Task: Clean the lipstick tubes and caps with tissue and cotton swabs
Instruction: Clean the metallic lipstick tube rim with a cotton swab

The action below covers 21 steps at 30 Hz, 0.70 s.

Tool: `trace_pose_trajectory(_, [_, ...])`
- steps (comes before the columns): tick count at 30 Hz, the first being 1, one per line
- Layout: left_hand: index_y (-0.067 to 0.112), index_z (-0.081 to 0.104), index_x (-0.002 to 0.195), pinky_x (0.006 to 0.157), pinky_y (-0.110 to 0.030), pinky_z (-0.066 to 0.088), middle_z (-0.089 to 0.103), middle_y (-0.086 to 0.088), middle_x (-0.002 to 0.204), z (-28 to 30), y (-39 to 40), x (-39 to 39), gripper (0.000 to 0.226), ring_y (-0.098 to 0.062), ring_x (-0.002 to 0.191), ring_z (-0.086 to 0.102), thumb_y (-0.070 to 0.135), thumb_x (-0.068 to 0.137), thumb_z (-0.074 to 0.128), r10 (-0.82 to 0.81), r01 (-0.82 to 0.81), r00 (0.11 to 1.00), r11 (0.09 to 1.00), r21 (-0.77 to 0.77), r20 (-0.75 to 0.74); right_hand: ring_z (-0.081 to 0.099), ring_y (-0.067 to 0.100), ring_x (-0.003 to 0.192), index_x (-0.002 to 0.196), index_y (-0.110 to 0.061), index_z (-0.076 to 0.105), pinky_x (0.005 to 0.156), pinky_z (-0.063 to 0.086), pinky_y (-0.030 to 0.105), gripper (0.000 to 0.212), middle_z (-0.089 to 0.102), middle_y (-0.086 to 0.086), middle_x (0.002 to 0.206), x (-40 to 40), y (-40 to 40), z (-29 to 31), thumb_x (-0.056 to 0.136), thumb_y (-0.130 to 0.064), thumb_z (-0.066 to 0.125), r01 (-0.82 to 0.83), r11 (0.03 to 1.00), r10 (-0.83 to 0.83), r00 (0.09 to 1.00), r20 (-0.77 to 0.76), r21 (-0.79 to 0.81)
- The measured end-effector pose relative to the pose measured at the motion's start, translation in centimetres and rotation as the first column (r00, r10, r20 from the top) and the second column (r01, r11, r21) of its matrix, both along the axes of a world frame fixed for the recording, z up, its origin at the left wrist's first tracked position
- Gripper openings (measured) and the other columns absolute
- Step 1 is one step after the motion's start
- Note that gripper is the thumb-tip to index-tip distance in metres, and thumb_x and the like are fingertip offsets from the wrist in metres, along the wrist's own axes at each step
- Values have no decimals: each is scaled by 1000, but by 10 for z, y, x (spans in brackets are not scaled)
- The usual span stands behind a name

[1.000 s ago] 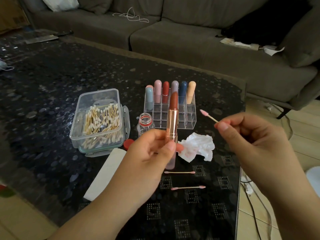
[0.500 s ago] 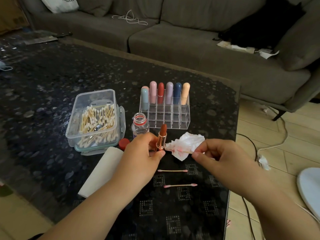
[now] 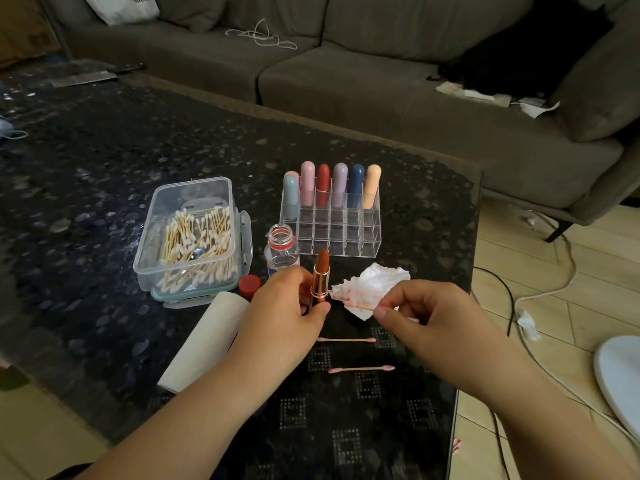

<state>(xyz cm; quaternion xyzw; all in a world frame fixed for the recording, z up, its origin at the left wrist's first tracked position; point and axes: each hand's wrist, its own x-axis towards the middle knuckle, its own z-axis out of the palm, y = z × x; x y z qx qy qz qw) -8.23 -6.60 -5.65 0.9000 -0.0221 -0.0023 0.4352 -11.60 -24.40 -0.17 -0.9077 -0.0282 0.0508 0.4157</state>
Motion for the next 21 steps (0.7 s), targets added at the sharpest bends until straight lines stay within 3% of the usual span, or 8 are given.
trace_pose_trajectory(8, [25, 57, 100, 80, -33, 55, 63, 8, 94, 2, 0, -1, 22, -8, 84, 63, 23, 82, 70, -10, 10, 1000, 999, 32, -3, 48, -1, 45, 70, -29, 63, 50, 37, 6, 18, 52, -16, 45, 1, 2, 0, 87, -24, 65, 10, 1000, -10, 1000, 28, 9])
trace_pose_trajectory(13, [25, 54, 106, 77, -16, 50, 56, 13, 99, 12, 8, -10, 32, -1, 87, 58, 18, 80, 71, 18, -19, 996, 1000, 10, 89, 48, -1, 45, 70, -29, 63, 49, 37, 7, 18, 52, -14, 46, 1, 2, 0, 87, -25, 64, 7, 1000, -8, 1000, 30, 21])
trace_pose_trajectory(17, [28, 54, 93, 69, -7, 40, 52, 16, 86, 32, 31, -24, 27, 0, 79, 52, 18, 75, 73, -90, 45, 970, 979, 201, 225, 46, 1, 45, 68, -29, 64, 50, 38, 10, 19, 52, -11, 49, 0, 2, -3, 86, -25, 65, -1, 1000, 1, 1000, 31, 10])
trace_pose_trajectory(19, [28, 59, 88, 76, -14, 42, 51, 18, 83, 35, 41, -26, 24, -1, 80, 50, 27, 72, 76, -216, 127, 951, 926, 355, 222, 45, 2, 47, 67, -29, 64, 51, 40, 11, 19, 53, -8, 50, 1, 3, -7, 86, -25, 66, -8, 1000, 8, 999, 33, -10])
trace_pose_trajectory(21, [31, 60, 97, 91, -28, 38, 45, 20, 92, 36, 44, -28, 28, -6, 98, 45, 43, 75, 71, -327, 211, 935, 824, 525, 137, 45, 2, 48, 66, -29, 64, 52, 40, 11, 20, 53, -7, 51, 1, 5, -8, 85, -26, 67, -19, 1000, 19, 999, 31, -21])
